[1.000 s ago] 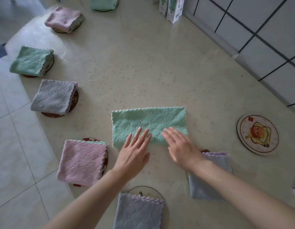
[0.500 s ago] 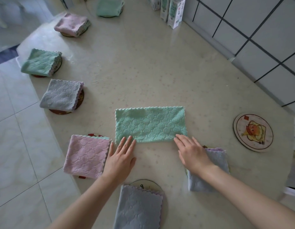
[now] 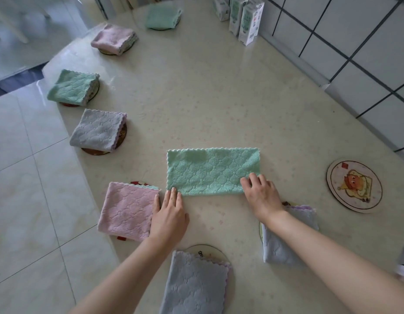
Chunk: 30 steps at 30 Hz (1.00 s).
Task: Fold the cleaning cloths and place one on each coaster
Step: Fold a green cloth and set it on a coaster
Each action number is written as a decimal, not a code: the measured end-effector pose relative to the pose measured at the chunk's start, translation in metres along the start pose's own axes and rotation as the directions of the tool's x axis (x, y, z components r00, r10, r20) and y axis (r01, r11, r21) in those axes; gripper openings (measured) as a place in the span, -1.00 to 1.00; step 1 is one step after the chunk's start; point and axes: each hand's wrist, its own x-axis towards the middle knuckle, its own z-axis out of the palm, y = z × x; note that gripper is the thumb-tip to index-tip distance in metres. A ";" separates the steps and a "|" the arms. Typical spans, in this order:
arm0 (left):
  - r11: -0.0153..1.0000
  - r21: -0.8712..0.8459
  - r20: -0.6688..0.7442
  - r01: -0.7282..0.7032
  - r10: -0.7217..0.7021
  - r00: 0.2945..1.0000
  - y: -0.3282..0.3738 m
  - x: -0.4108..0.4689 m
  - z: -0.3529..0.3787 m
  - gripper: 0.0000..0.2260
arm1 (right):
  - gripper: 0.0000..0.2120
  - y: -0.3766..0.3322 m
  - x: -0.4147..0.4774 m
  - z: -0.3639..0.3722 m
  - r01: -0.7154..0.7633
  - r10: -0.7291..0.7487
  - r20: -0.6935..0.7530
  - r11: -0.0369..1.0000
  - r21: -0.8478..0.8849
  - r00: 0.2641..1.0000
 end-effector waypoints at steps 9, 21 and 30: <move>0.998 0.052 -0.015 -0.037 0.038 0.999 -0.008 0.014 -0.002 -0.40 | -0.70 0.010 -0.012 -0.026 0.133 -0.122 -0.212 0.990 0.040 0.970; 0.939 0.042 -0.043 -0.342 0.344 0.938 0.055 -0.005 0.007 -0.33 | -0.62 -0.047 -0.082 -0.042 0.278 -0.209 -0.217 0.889 0.364 0.954; 0.848 -0.097 -0.062 -0.521 0.517 0.854 0.027 -0.007 0.032 -0.48 | -0.83 -0.020 -0.066 -0.049 0.450 -0.418 -0.168 0.806 0.385 0.893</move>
